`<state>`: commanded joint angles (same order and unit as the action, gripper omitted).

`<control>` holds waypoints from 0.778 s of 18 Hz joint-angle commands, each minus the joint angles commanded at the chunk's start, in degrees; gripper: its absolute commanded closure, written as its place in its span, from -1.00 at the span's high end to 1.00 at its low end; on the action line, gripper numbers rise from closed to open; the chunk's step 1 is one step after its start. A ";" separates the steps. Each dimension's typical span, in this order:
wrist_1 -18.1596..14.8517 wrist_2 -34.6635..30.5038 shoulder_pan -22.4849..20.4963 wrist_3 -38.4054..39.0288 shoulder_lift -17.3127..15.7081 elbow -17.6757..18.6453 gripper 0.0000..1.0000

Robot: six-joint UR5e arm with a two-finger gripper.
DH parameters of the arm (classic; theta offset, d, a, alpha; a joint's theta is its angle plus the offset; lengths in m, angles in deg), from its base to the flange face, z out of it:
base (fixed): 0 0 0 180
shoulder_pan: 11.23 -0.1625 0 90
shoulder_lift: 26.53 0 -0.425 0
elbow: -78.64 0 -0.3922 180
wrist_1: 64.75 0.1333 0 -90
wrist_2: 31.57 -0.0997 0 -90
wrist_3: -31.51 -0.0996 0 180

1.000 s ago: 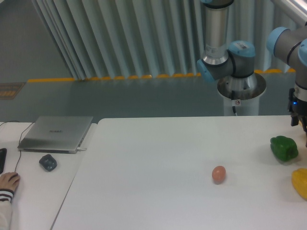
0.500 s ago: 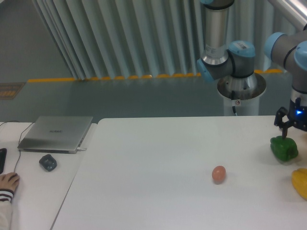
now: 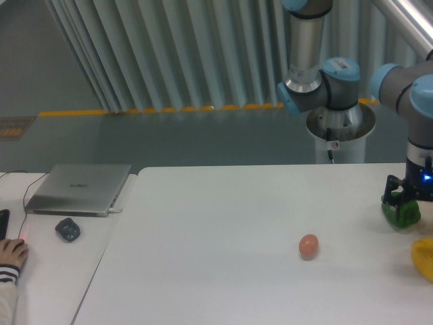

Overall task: Place the yellow pepper in a basket
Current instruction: 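Lower the open gripper down beside the green bell pepper, then shift the gripper onto the yellow pepper and close on it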

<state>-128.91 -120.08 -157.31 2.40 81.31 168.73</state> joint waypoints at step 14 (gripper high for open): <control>3.78 -3.69 -0.08 11.00 3.52 2.55 1.00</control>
<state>-125.13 -123.77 -157.39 13.40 84.83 171.27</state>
